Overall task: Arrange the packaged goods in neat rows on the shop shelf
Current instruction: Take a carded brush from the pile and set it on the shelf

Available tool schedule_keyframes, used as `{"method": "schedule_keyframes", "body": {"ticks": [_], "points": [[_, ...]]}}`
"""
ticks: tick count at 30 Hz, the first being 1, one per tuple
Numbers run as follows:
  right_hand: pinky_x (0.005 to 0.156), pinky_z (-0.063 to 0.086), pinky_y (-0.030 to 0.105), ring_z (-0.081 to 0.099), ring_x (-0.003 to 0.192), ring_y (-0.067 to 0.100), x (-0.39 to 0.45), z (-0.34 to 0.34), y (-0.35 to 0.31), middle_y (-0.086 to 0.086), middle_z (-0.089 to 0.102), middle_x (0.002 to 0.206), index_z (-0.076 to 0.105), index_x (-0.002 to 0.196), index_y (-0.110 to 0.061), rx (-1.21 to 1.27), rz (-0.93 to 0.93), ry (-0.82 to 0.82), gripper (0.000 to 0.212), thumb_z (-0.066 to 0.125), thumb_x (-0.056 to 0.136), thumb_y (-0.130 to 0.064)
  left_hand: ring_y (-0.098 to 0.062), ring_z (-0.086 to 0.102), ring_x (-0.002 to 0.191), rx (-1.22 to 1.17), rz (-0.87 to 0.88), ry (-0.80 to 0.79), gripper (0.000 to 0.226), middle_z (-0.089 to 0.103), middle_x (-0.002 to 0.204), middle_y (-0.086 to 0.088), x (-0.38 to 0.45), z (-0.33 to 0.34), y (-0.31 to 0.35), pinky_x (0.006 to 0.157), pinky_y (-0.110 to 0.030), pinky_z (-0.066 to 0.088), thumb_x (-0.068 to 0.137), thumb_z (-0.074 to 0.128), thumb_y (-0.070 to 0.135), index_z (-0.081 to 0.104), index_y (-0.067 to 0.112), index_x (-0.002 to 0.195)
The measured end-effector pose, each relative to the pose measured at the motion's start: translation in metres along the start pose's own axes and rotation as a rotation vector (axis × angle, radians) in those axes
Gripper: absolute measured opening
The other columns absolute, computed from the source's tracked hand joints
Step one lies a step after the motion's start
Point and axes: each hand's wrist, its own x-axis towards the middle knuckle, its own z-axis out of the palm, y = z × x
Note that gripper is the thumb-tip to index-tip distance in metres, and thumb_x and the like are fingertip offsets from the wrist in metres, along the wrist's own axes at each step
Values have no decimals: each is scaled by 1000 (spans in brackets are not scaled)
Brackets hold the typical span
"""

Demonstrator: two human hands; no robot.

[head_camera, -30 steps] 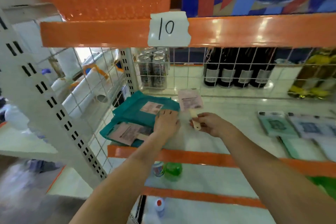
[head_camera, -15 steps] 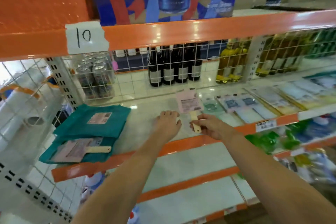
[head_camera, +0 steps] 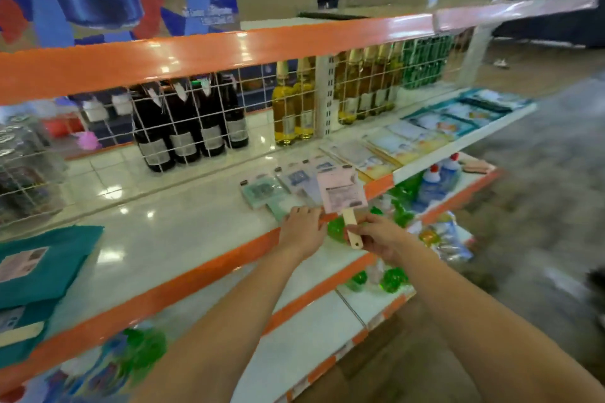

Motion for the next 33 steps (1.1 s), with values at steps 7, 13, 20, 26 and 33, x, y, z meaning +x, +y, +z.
{"method": "schedule_keyframes", "body": {"ticks": [7,13,20,26,33], "points": [[54,58,29,68,59,18,-30,-78,23,19,62,83,48,87,-4,117,7,142,12,55,90,6,-27,36,130,-7,161,-114,41,45,139,-7,15,36,75,104,-40,36,97,41,32,46,17,135],[48,55,25,68,53,14,-55,-123,35,9,69,62,50,80,-6,187,-10,280,16,53,90,7,-30,44,121,-66,305,-146,36,53,128,-13,27,60,124,98,-38,38,98,41,32,52,12,126],[53,57,29,68,53,13,-87,-151,55,6,69,60,50,82,-6,295,-37,467,15,56,89,6,-30,52,114,-260,412,-241,32,61,119,-11,32,85,164,93,-37,42,92,49,26,61,16,119],[49,56,27,67,51,15,-113,-157,79,9,66,61,49,79,-7,393,-24,591,19,56,88,7,-24,54,115,-403,393,-363,32,60,127,-5,19,109,184,90,-32,43,96,47,25,58,14,124],[50,54,28,68,61,18,-131,-154,101,17,65,83,49,86,-7,400,0,632,13,58,89,3,-20,56,114,-593,311,-471,33,60,126,-4,6,126,191,91,-31,45,97,46,26,57,13,126]]}}
